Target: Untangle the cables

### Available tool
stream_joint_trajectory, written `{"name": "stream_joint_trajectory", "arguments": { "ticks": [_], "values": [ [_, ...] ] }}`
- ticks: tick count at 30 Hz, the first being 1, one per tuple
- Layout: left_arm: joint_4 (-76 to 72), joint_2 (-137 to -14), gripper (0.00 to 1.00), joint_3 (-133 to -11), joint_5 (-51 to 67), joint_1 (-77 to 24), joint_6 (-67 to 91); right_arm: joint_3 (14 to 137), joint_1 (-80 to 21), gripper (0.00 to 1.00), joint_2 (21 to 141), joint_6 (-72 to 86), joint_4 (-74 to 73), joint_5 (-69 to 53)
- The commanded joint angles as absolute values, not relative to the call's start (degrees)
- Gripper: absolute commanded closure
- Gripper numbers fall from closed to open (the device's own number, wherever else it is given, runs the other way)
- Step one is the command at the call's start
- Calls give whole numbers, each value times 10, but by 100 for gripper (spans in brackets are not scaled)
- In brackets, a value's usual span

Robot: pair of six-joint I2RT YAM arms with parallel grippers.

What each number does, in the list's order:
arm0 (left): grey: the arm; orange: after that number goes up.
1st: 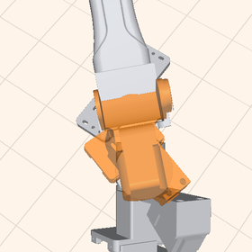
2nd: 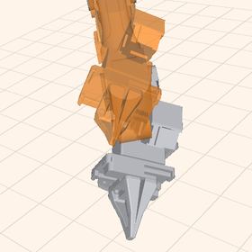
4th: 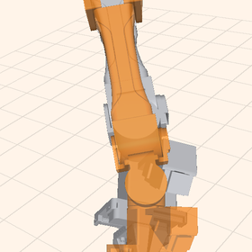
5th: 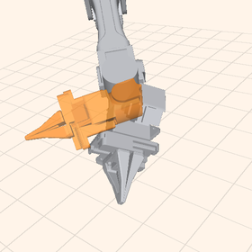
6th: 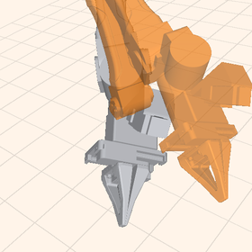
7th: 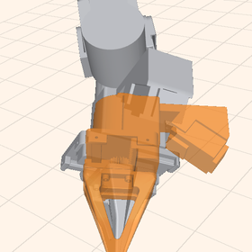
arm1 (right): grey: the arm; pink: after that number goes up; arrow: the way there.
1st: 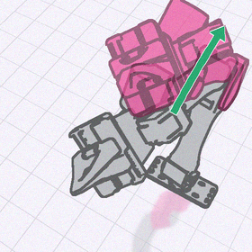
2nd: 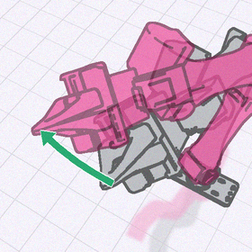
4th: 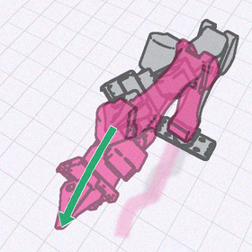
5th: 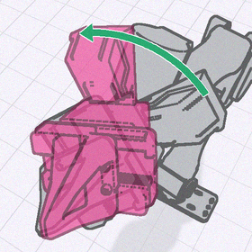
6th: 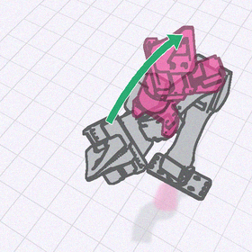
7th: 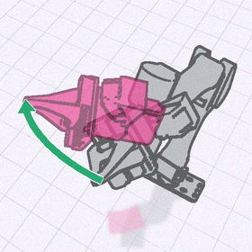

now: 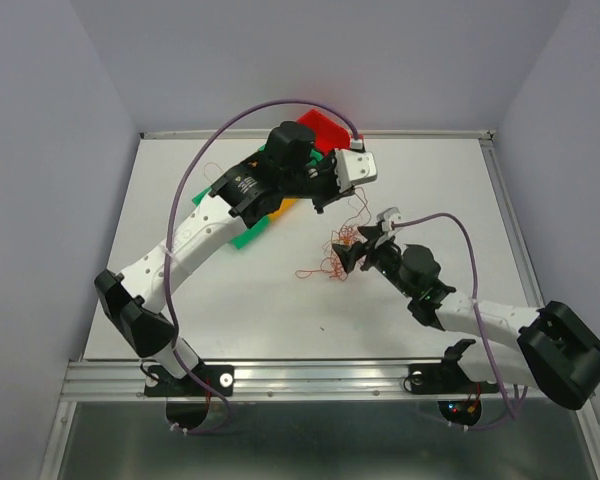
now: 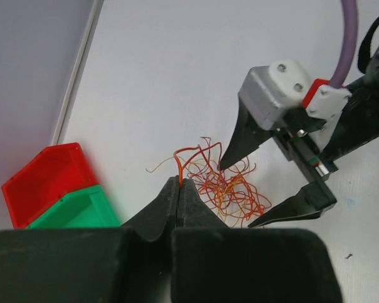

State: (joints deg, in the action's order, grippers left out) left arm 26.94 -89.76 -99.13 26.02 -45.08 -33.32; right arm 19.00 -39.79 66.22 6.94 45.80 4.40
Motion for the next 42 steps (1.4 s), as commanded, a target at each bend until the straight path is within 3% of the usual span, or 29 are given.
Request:
{"name": "stream_joint_trajectory", "arguments": {
  "ticks": [1,11,16,17,18,19,21,23,26,29,31,32,34,36,42],
  "values": [
    [313,-867,100,-1045,235,-473,-311,257,-398,13,691,31,558,4],
    [355,-902,100,-1372,138,-489,-309,269,-398,16,780,45,601,21],
    [181,-812,100,-1276,105,-489,-322,256,-397,28,852,67,623,73],
    [129,-797,100,-1241,95,-489,-330,240,-398,34,857,75,636,77],
    [108,-785,100,-1229,91,-489,-334,231,-398,46,860,90,642,83],
    [91,-770,100,-1221,89,-489,-336,222,-398,49,861,100,648,92],
    [76,-766,100,-1224,95,-489,-340,187,-397,48,854,130,665,100],
    [76,-767,100,-1228,100,-489,-341,154,-397,36,830,151,669,102],
    [62,-775,100,-1228,56,-489,-351,125,-397,37,775,168,668,104],
    [44,-798,100,-1249,12,-489,-371,92,-398,44,718,173,654,114],
    [42,-804,100,-1252,17,-489,-380,88,-398,58,698,161,650,103],
    [42,-805,100,-1249,28,-489,-381,87,-397,58,677,151,646,83],
    [42,-808,100,-1247,33,-489,-378,91,-397,33,656,140,642,55],
    [45,-813,100,-1247,34,-489,-376,99,-398,22,636,122,637,0],
    [43,-802,100,-1232,43,-489,-377,178,-398,21,642,58,570,-21]
  ]
}}
